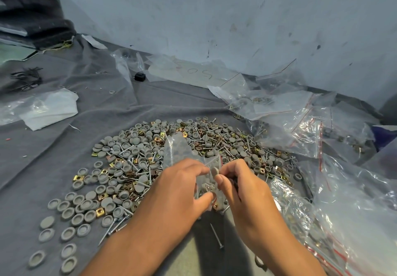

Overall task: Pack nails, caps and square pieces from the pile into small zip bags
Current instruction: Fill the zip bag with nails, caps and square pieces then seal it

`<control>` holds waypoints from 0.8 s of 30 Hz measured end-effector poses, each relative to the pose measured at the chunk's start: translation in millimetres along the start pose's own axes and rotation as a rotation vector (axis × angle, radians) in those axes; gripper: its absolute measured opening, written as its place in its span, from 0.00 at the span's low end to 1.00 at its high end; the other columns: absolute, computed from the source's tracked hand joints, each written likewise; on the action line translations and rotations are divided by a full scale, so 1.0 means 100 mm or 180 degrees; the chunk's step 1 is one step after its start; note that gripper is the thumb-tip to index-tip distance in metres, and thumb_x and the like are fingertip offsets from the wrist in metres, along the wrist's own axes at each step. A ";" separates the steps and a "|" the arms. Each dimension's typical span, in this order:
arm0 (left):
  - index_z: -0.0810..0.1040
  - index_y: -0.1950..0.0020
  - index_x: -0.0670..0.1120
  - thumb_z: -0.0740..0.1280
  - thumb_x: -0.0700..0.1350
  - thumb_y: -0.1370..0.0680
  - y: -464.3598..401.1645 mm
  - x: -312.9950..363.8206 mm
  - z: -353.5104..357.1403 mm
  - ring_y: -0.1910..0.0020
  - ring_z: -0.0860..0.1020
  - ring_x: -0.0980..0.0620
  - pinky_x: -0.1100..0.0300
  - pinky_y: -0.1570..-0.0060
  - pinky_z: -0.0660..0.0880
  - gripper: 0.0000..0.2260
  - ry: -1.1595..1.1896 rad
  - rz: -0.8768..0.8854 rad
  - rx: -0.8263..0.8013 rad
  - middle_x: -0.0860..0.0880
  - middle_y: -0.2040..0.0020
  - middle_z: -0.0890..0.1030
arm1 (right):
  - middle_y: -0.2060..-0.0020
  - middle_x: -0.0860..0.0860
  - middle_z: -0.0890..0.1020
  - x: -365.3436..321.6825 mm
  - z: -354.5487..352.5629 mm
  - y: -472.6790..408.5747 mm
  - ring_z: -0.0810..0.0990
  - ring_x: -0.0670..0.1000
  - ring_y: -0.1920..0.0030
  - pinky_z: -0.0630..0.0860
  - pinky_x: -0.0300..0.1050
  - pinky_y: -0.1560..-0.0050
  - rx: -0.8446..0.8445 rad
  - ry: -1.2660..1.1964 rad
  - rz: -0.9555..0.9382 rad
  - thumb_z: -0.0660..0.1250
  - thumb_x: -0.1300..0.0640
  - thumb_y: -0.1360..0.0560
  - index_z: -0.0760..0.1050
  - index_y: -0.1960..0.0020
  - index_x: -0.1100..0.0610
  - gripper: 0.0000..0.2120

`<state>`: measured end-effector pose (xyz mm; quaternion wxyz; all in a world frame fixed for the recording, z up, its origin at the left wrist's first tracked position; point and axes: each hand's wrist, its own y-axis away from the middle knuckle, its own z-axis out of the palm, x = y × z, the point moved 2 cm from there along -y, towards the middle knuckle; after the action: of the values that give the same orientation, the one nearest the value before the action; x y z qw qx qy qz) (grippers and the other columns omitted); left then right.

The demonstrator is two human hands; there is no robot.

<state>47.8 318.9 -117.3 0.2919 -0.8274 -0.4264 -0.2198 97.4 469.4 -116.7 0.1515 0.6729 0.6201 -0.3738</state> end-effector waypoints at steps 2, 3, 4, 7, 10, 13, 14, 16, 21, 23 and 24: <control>0.79 0.34 0.56 0.76 0.52 0.28 0.00 0.00 0.00 0.56 0.71 0.72 0.76 0.49 0.65 0.22 -0.0005 0.0007 -0.0005 0.64 0.42 0.78 | 0.65 0.42 0.78 -0.02 -0.01 0.00 0.76 0.39 0.61 0.70 0.31 0.63 -0.0118 0.0027 0.0059 0.67 0.52 0.20 0.69 0.56 0.43 0.10; 0.79 0.34 0.55 0.76 0.52 0.28 0.00 0.00 -0.01 0.57 0.71 0.72 0.76 0.49 0.65 0.22 -0.0005 0.0007 -0.0004 0.64 0.42 0.78 | 0.62 0.40 0.79 -0.01 -0.02 0.01 0.76 0.39 0.61 0.70 0.30 0.63 -0.0188 0.0007 0.0055 0.68 0.52 0.20 0.70 0.56 0.43 0.09; 0.79 0.34 0.55 0.76 0.52 0.28 0.00 0.01 -0.01 0.57 0.71 0.72 0.76 0.49 0.65 0.22 0.0000 0.0006 -0.0002 0.64 0.41 0.78 | 0.60 0.37 0.79 0.00 -0.03 0.01 0.77 0.39 0.61 0.70 0.30 0.63 -0.0255 -0.0040 0.0087 0.68 0.51 0.21 0.71 0.55 0.44 0.07; 0.80 0.35 0.55 0.77 0.52 0.29 0.00 0.00 -0.02 0.58 0.71 0.72 0.77 0.48 0.64 0.23 -0.0022 0.0011 0.0015 0.63 0.42 0.79 | 0.62 0.44 0.79 0.03 -0.06 0.00 0.74 0.41 0.66 0.69 0.37 0.62 -0.0298 -0.1101 0.0886 0.65 0.51 0.18 0.74 0.47 0.48 0.01; 0.80 0.35 0.54 0.77 0.53 0.29 0.00 0.00 -0.04 0.56 0.72 0.69 0.78 0.47 0.63 0.23 -0.0047 0.0011 0.0016 0.63 0.41 0.79 | 0.61 0.53 0.82 0.04 -0.11 -0.05 0.75 0.45 0.68 0.68 0.39 0.68 -0.0395 -0.3137 0.1973 0.57 0.69 0.20 0.77 0.43 0.60 0.12; 0.78 0.33 0.55 0.77 0.52 0.28 0.01 0.02 -0.05 0.56 0.72 0.69 0.78 0.48 0.64 0.24 -0.0037 0.0029 0.0013 0.64 0.40 0.78 | 0.57 0.57 0.86 -0.03 -0.21 -0.04 0.78 0.46 0.67 0.69 0.37 0.71 -0.0685 -0.3622 0.1930 0.56 0.73 0.20 0.75 0.40 0.66 0.14; 0.78 0.32 0.55 0.76 0.52 0.28 0.01 0.03 -0.05 0.55 0.72 0.67 0.77 0.48 0.65 0.24 -0.0051 0.0036 0.0005 0.64 0.40 0.77 | 0.56 0.57 0.86 -0.03 -0.22 -0.03 0.77 0.46 0.67 0.69 0.36 0.71 -0.0747 -0.3579 0.1860 0.57 0.71 0.20 0.75 0.40 0.66 0.12; 0.78 0.32 0.55 0.77 0.51 0.28 0.02 0.05 -0.06 0.54 0.73 0.66 0.75 0.47 0.65 0.24 -0.0102 0.0071 -0.0027 0.64 0.40 0.77 | 0.57 0.56 0.86 -0.03 -0.21 -0.01 0.74 0.44 0.68 0.67 0.34 0.71 -0.0750 -0.3252 0.1694 0.59 0.67 0.19 0.75 0.42 0.64 0.09; 0.80 0.35 0.53 0.78 0.48 0.30 0.05 0.12 -0.07 0.51 0.74 0.67 0.75 0.44 0.66 0.24 -0.0114 0.0140 -0.0029 0.63 0.41 0.79 | 0.59 0.44 0.86 -0.05 -0.17 0.04 0.76 0.40 0.67 0.69 0.32 0.64 -0.0356 -0.0891 0.0360 0.63 0.52 0.18 0.77 0.47 0.49 0.05; 0.80 0.35 0.53 0.77 0.49 0.30 0.06 0.13 -0.05 0.53 0.72 0.67 0.75 0.45 0.66 0.24 -0.0121 0.0164 -0.0073 0.63 0.41 0.78 | 0.62 0.39 0.85 -0.08 -0.17 0.05 0.80 0.36 0.63 0.69 0.29 0.62 -0.0114 -0.0320 -0.0001 0.63 0.50 0.19 0.81 0.47 0.46 0.07; 0.79 0.34 0.53 0.77 0.49 0.30 0.07 0.13 -0.05 0.53 0.72 0.66 0.75 0.46 0.67 0.24 -0.0131 0.0160 -0.0079 0.63 0.41 0.77 | 0.63 0.39 0.85 -0.10 -0.17 0.05 0.80 0.35 0.62 0.69 0.27 0.62 -0.0044 -0.0146 -0.0070 0.63 0.50 0.19 0.82 0.47 0.46 0.08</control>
<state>59.9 319.8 -108.1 0.2783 -0.8458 -0.4086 -0.2006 107.6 472.2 -99.5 0.1663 0.6562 0.6264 -0.3865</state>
